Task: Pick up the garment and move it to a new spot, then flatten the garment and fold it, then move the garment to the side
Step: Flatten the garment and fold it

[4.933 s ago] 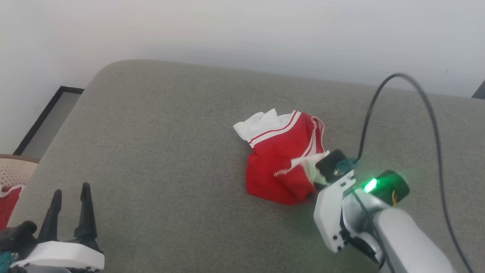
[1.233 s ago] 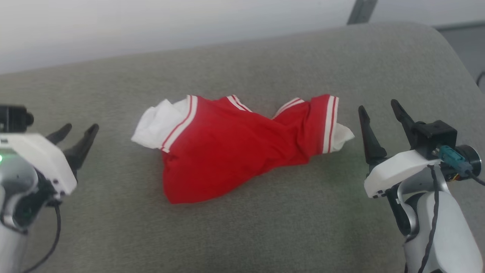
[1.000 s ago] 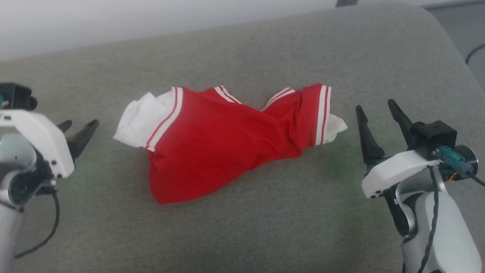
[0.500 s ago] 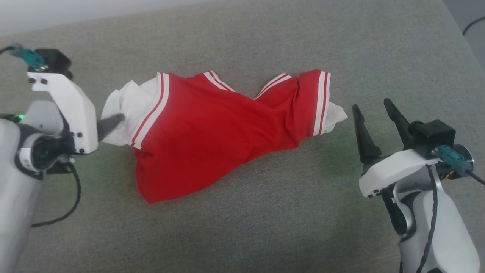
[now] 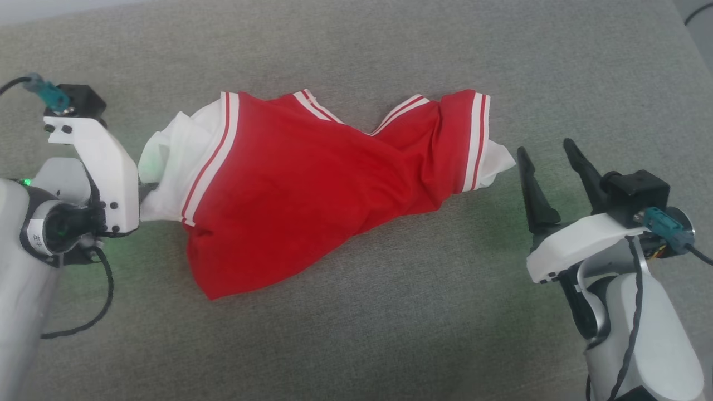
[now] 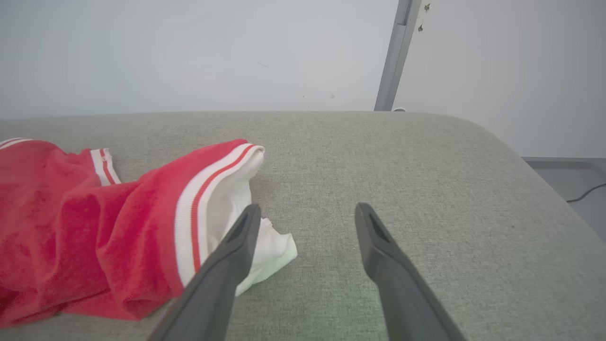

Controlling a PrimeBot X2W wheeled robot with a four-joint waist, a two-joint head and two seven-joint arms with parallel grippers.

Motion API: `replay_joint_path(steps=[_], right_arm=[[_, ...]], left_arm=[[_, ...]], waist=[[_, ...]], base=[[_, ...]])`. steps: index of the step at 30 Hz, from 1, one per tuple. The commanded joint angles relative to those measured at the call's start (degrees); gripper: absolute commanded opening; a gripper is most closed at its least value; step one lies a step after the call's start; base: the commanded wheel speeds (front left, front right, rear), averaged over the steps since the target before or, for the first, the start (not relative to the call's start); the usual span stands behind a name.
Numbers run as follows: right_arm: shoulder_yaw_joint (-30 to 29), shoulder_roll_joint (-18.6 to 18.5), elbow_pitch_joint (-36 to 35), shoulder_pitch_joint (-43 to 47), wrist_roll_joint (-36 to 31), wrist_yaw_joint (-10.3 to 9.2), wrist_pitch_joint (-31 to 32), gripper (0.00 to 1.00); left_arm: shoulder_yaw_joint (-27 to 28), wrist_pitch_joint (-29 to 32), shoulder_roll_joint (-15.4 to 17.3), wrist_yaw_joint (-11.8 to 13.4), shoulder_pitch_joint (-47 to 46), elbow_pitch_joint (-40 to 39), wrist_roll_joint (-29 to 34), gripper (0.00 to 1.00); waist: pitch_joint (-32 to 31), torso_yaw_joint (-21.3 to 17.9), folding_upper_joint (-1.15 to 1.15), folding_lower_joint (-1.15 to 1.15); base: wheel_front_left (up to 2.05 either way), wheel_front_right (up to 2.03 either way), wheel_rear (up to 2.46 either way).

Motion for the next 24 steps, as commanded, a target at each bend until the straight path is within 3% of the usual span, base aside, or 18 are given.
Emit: replay_joint_path(steps=[1,9,16,24], right_arm=[[-0.32,0.11,0.22,-0.49,-0.37,0.01,-0.32,1.00],[-2.28,0.12,0.83,0.07,-1.27,0.01,-0.18,1.00],[-2.69,0.10,1.31,0.92,-1.80,0.01,0.16,1.00],[-3.44,0.10,1.49,2.31,-2.57,0.01,1.05,1.00]], left_arm=[[-0.74,0.64,-1.38,-0.49,1.49,1.18,-0.92,0.00],[-0.15,-2.16,-0.04,-2.30,1.10,0.45,-0.64,0.00],[0.96,-3.95,1.18,-1.85,2.50,0.03,-0.83,0.00],[3.20,-6.93,5.28,-0.26,7.94,-0.43,-0.24,0.00]], waist=[[-0.08,0.28,0.00,0.00],[-1.52,2.57,0.00,0.00],[-3.51,4.49,0.00,0.00],[-6.25,6.61,0.00,0.00]], base=[[0.00,0.00,0.00],[0.00,0.00,0.00],[0.00,0.00,0.00],[0.00,0.00,0.00]])
